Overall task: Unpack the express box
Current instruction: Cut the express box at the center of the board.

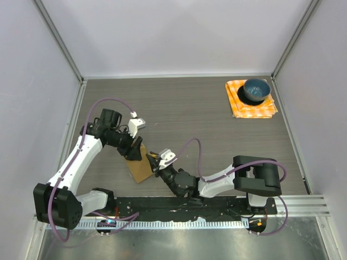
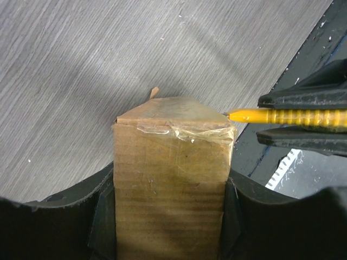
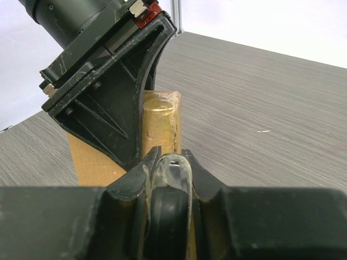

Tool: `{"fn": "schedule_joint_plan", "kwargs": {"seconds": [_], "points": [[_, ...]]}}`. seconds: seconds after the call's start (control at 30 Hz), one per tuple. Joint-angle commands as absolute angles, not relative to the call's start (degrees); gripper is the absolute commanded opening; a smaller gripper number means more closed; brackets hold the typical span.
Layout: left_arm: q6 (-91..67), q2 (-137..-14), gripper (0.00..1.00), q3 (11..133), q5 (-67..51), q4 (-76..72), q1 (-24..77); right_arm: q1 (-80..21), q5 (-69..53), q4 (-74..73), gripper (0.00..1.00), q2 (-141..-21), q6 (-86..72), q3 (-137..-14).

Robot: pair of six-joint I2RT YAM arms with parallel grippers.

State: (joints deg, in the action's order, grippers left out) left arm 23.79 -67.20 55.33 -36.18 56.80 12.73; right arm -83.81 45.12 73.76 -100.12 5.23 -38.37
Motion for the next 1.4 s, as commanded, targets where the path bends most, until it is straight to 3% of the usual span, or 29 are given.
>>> {"fn": "schedule_joint_plan", "kwargs": {"seconds": [0.0, 0.2, 0.5, 1.03, 1.37], "points": [[22.32, -64.78, 0.25, 56.34, -37.70, 52.91, 12.74, -84.55, 44.57, 61.81, 0.01, -97.91, 1.23, -42.97], [21.62, -65.65, 0.25, 56.69, -38.06, 52.38, 12.74, -79.82, 33.24, 56.08, 0.01, -95.19, -3.50, -39.48], [20.30, -67.32, 0.25, 55.46, -36.39, 49.22, 12.74, -76.11, 26.29, 65.90, 0.01, -98.43, -7.73, -31.74], [18.81, -64.60, 0.26, 53.44, -35.33, 48.87, 12.74, -80.51, 34.80, 76.99, 0.01, -106.26, -0.44, -27.95], [26.19, -68.63, 0.31, 56.86, -42.53, 57.56, 12.74, -80.95, 33.84, 85.77, 0.01, -90.18, 7.46, -23.21]]}}
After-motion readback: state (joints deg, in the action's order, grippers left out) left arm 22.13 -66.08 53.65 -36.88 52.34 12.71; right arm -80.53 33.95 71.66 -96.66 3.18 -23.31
